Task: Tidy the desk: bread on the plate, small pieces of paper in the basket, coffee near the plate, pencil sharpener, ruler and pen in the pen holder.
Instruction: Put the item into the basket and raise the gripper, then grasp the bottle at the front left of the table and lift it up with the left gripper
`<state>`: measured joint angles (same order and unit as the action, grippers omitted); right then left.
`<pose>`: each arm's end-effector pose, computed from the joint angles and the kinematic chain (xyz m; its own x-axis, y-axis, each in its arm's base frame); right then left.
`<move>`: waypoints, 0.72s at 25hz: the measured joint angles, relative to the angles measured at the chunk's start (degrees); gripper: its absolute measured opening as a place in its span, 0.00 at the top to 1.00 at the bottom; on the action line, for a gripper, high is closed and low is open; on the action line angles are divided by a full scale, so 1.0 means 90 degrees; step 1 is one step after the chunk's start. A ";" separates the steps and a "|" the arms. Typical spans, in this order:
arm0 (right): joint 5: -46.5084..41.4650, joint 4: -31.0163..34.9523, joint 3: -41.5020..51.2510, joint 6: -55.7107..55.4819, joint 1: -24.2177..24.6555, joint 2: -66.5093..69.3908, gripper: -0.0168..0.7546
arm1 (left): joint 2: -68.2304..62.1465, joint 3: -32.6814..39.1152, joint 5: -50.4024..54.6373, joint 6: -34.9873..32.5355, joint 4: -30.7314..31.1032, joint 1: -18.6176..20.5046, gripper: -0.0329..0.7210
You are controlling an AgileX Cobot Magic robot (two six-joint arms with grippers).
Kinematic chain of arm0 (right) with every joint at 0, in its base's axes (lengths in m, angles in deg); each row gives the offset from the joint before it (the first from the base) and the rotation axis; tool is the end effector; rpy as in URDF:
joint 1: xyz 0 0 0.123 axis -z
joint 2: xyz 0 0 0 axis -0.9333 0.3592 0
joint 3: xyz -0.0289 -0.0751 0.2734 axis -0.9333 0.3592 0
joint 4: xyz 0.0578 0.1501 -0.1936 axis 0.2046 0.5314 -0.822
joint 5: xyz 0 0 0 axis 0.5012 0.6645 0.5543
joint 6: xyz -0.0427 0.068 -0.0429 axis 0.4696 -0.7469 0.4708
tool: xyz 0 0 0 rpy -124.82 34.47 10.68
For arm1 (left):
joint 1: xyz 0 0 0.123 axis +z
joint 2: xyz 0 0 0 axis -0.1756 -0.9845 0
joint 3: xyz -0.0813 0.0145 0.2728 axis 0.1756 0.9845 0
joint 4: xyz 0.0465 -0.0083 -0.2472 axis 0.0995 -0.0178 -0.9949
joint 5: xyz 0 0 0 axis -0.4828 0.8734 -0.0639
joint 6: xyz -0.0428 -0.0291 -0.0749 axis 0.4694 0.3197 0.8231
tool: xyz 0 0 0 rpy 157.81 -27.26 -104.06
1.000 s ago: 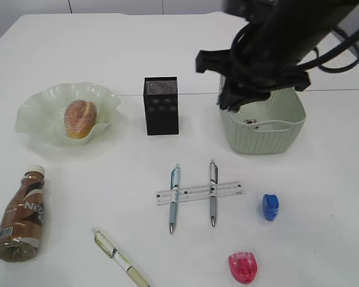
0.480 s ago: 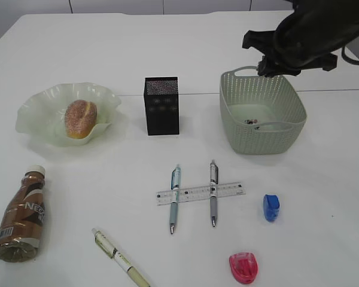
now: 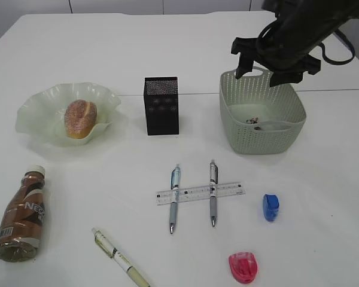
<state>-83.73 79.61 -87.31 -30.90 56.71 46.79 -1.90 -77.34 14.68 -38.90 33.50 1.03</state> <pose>0.4375 0.0977 0.2545 -0.7994 0.2097 -0.5631 0.0748 0.9646 0.2530 0.2160 -0.0419 0.3016 -0.8912 0.0163 -0.4533 0.0834 0.9882 -0.1283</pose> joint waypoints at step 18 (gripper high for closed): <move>-0.2701 0.0301 0.2159 0.1559 -0.0141 -0.2497 0.34 | -0.0039 0.0000 -0.0591 0.0000 0.0263 0.0000 0.38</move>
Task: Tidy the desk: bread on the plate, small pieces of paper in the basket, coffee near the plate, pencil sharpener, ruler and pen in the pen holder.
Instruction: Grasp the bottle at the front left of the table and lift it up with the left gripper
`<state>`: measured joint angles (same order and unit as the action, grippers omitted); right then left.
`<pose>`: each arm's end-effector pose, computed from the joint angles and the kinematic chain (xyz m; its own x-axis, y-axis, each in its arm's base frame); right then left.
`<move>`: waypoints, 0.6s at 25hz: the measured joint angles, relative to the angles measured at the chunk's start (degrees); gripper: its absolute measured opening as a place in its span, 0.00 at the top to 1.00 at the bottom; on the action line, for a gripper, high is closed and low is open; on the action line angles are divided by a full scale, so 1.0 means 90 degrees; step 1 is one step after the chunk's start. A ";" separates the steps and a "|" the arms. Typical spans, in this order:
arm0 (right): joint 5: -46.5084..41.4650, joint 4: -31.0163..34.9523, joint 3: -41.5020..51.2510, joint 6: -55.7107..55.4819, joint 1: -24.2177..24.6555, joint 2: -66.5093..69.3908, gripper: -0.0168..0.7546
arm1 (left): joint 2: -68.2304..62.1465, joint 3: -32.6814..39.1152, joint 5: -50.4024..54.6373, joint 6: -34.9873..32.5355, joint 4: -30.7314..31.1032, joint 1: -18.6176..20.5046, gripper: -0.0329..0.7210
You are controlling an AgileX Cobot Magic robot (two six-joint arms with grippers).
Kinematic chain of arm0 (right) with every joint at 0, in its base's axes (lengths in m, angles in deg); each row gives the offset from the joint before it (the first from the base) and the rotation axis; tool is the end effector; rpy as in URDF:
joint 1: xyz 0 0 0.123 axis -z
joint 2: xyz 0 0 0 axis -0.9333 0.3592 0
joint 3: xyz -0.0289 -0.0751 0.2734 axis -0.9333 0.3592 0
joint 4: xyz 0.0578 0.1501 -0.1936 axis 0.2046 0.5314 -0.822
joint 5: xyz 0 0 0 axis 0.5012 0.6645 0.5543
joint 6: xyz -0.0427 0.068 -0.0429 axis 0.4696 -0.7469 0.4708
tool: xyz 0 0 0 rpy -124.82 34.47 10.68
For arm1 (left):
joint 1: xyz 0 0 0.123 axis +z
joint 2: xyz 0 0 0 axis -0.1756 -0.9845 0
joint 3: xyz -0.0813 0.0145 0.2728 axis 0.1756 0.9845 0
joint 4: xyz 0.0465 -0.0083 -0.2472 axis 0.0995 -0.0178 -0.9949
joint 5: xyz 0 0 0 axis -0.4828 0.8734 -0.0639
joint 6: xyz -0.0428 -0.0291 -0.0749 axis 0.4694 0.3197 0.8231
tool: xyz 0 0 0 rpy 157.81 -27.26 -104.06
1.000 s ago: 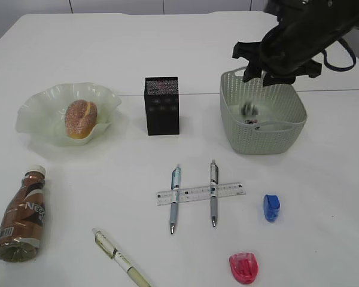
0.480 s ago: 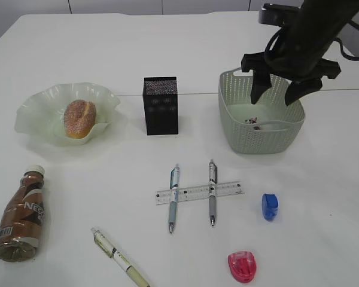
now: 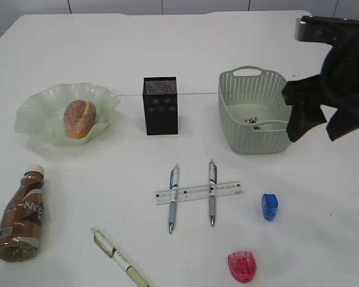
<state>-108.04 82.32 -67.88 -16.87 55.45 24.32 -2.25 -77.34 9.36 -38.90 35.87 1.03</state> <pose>0.3050 0.0812 0.2890 -0.9578 -0.0810 -0.2757 -0.1187 0.9853 0.1229 0.2247 -0.0399 0.3042 -0.8458 0.0293 -0.5327 0.0928 0.9914 -0.0927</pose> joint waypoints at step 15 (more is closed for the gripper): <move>0.0119 0.0233 0.1533 0.0133 0.0000 -0.1680 0.34 | -0.1632 0.0000 0.0071 0.1025 0.0078 0.0000 0.33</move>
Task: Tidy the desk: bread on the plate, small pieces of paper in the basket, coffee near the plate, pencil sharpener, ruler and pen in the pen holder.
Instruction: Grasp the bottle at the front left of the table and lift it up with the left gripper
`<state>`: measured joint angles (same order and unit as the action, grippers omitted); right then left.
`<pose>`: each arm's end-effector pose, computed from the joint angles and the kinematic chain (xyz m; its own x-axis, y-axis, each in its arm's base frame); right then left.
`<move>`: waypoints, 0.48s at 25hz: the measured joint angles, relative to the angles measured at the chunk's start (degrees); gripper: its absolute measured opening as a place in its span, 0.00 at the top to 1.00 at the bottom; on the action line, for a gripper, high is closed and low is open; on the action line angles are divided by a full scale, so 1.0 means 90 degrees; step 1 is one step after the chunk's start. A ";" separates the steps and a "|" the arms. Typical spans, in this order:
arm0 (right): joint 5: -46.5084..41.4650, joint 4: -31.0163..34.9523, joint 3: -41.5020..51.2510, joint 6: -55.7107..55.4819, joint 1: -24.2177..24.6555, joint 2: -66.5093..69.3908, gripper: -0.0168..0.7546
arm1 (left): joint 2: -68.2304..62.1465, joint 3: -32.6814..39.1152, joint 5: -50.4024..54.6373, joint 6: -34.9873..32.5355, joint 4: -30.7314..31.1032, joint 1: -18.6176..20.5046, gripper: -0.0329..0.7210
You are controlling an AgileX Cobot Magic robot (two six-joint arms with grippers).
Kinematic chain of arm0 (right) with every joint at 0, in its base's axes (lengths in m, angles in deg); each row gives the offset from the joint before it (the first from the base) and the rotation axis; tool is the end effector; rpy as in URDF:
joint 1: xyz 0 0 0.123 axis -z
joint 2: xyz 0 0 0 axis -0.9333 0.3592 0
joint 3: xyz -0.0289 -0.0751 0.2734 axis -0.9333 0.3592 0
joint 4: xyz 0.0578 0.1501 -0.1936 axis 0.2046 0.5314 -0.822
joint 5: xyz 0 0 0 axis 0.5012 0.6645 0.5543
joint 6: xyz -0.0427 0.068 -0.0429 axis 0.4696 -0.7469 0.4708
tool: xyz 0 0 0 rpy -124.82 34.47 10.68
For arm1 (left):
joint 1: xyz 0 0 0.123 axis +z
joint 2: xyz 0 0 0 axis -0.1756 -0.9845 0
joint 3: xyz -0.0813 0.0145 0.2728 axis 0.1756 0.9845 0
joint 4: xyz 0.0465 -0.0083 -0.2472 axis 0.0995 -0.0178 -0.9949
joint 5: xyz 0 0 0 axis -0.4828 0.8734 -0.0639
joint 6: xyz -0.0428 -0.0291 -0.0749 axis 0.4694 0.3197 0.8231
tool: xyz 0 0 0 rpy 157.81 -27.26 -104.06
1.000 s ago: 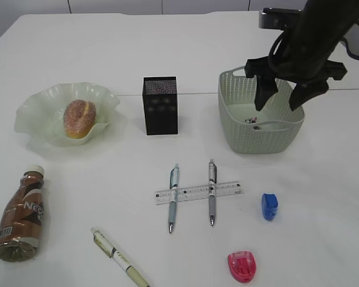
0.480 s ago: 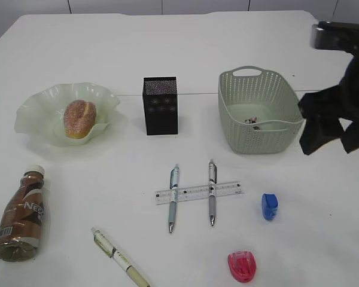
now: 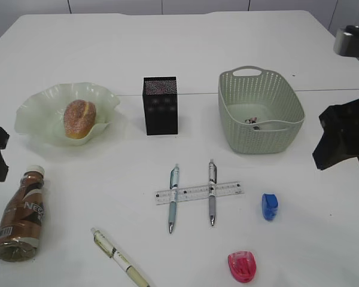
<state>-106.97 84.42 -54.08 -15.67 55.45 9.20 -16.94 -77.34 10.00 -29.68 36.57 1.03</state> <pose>0.2356 0.0674 0.2967 -0.9465 -0.0799 -0.3128 -0.1342 0.9786 0.1562 0.2619 -0.0450 0.2401 -0.9545 -0.1049 -0.2792 -0.0775 0.9912 -0.1075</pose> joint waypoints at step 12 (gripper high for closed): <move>0.0066 0.0294 0.0028 0.0000 0.0000 -0.0026 0.34 | -0.1395 0.0000 -0.0762 0.0839 -0.0053 -0.0011 0.32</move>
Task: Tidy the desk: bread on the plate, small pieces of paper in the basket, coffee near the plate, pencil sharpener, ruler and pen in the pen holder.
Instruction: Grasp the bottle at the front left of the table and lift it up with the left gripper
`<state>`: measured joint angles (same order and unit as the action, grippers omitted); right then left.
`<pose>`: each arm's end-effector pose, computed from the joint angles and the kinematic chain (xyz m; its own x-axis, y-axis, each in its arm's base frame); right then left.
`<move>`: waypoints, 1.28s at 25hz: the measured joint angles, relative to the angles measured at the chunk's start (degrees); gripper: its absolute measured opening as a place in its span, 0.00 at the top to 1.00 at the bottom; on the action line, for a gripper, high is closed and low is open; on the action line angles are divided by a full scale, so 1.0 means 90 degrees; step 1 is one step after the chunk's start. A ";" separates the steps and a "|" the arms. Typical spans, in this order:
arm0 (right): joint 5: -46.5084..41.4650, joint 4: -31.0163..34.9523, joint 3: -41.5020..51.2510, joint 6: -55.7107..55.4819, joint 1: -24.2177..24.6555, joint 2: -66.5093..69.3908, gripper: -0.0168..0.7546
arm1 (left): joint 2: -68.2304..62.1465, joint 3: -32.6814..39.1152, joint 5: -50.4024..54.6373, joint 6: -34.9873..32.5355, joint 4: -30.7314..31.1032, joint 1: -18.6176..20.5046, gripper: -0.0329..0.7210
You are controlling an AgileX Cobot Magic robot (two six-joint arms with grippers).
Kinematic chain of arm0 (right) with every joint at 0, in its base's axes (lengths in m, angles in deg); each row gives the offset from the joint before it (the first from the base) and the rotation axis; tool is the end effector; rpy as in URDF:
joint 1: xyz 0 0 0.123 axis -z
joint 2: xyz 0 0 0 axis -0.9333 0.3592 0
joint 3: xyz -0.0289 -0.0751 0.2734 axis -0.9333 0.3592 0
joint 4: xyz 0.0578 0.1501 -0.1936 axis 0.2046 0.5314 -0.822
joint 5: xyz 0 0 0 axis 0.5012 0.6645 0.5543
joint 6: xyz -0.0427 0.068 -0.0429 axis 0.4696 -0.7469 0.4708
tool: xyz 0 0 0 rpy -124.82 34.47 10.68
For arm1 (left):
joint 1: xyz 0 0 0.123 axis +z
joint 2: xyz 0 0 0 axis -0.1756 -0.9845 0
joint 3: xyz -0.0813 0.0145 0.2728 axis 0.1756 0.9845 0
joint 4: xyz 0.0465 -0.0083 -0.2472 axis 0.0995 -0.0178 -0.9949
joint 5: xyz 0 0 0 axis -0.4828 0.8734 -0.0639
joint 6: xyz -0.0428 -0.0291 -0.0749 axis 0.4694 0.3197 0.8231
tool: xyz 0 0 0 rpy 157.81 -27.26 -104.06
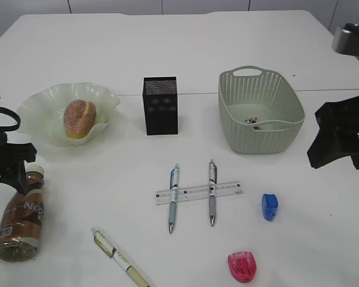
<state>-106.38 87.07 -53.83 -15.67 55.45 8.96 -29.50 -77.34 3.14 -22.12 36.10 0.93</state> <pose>0.2346 0.0708 0.2974 -0.9474 -0.0559 -0.3151 -0.1243 0.9716 0.2014 0.2913 -0.0504 0.1811 -0.9557 -0.2390 -0.1717 -0.2223 0.9687 -0.1108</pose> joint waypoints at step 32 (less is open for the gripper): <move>0.0218 0.0006 0.0000 0.0175 0.0000 0.0000 0.34 | -0.1289 -0.0039 -0.1099 0.0286 -0.0171 -0.0441 0.43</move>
<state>-104.41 87.12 -53.83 -14.10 55.45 8.96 -41.09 -77.68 -6.75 -19.54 34.56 -3.04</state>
